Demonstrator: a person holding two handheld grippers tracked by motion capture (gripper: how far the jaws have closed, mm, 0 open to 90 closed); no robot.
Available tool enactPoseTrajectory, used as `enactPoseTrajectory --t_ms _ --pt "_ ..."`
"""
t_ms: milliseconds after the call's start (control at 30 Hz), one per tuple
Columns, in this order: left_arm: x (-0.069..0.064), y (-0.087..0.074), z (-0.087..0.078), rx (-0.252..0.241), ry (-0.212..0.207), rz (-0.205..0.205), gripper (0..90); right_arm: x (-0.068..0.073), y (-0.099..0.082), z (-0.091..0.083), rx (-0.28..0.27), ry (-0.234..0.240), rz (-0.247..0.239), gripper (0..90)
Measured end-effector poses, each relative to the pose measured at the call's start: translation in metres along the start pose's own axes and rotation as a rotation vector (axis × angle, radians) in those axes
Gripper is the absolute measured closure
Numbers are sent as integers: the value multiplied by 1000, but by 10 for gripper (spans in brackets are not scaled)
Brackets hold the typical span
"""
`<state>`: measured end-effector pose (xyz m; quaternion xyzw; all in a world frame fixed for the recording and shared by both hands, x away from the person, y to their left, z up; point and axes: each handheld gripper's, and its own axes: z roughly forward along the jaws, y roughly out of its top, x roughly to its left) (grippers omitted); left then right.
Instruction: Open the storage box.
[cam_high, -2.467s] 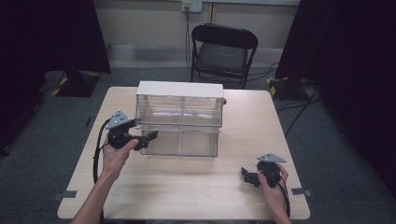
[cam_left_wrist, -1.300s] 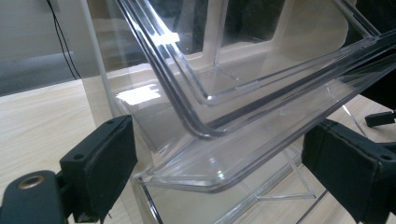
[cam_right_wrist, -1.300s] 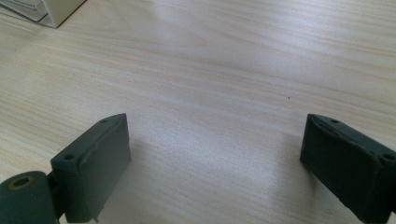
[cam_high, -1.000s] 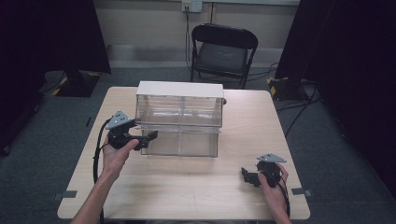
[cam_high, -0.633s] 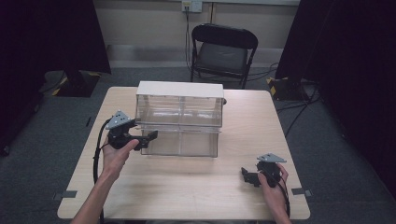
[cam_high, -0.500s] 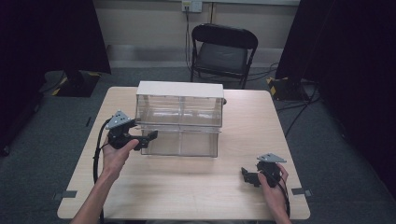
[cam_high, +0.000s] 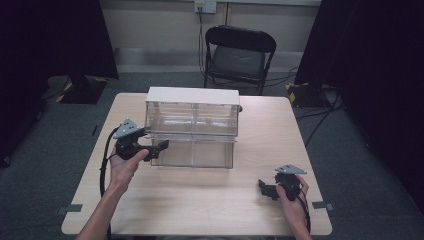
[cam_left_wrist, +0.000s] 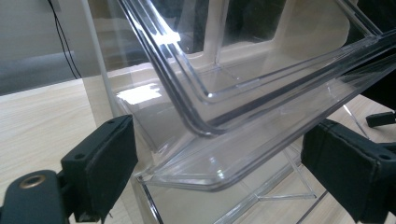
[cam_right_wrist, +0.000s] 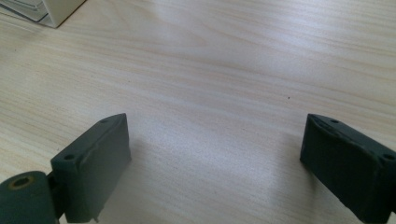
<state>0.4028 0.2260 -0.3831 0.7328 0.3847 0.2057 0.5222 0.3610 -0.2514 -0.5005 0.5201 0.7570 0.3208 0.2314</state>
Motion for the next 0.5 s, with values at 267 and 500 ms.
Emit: enactPoseTrajectory --t_ms 267,500 --pt "0 0 0 1 -1 3 107 0 0 0 0 0 0 76" --pt "1 -1 0 3 2 5 110 0 0 0 0 0 0 76"
